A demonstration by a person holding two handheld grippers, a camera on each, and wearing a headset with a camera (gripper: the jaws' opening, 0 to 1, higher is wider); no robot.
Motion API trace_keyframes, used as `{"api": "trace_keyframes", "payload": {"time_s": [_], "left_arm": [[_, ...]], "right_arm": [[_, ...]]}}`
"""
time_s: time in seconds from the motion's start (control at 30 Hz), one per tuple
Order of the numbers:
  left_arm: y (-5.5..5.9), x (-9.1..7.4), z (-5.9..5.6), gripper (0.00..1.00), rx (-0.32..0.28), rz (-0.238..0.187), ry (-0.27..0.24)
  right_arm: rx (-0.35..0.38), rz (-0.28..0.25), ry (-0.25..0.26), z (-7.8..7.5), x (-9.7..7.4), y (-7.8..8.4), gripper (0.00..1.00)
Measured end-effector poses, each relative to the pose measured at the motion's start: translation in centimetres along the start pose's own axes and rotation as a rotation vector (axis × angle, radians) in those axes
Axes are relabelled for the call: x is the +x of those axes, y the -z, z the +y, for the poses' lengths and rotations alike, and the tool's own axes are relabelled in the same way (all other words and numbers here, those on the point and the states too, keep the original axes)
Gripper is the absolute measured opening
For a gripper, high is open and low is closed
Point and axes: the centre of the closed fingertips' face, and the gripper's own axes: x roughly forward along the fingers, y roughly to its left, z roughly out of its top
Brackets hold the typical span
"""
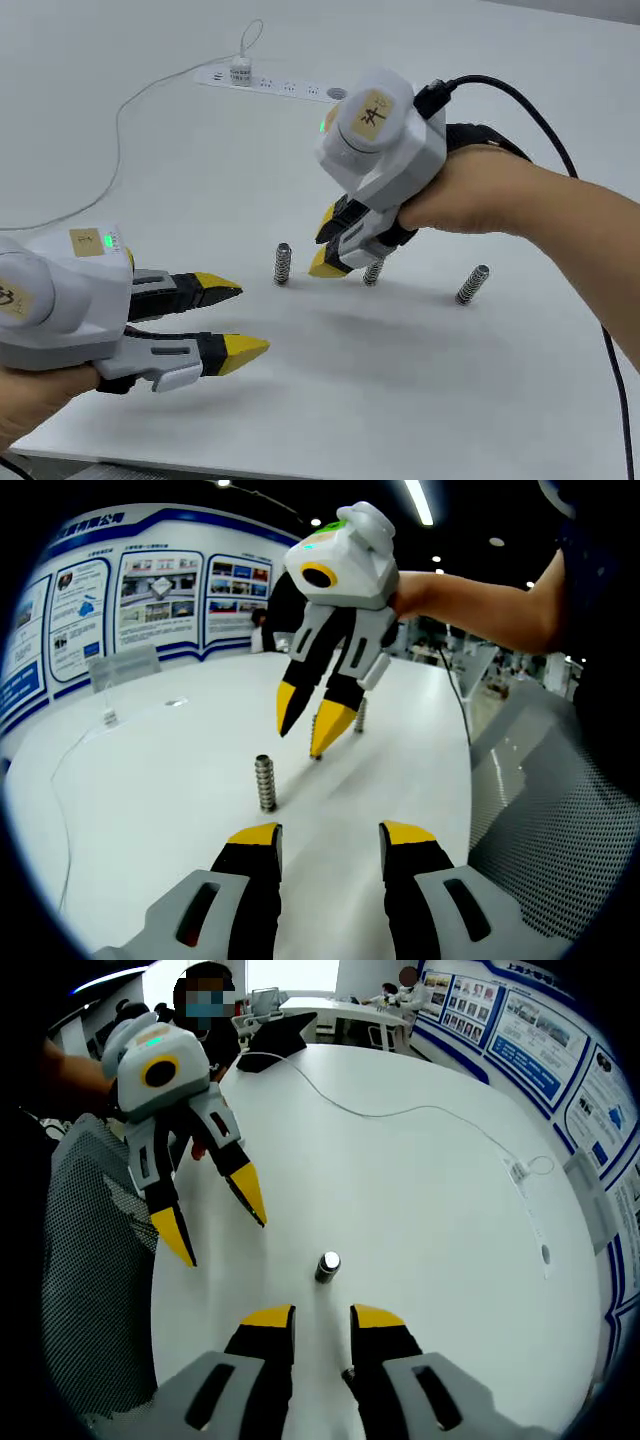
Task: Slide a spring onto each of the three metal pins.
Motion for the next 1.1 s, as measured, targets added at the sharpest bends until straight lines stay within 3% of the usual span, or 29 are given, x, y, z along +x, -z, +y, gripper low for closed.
{"api": "trace_keyframes", "payload": {"time_s": [0.73,1.1], "left_arm": [[-0.5,-0.2,-0.4,0.42,-0.007,-0.019,-0.002],[-0.6,-0.4,-0.7,0.43,-0.008,-0.024,-0.004]], "right_arm": [[0.148,-0.149,0.07,2.2,-3.3,2.6,0.26],[0.226,-0.217,0.094,3.9,-5.4,5.1,0.27]]}}
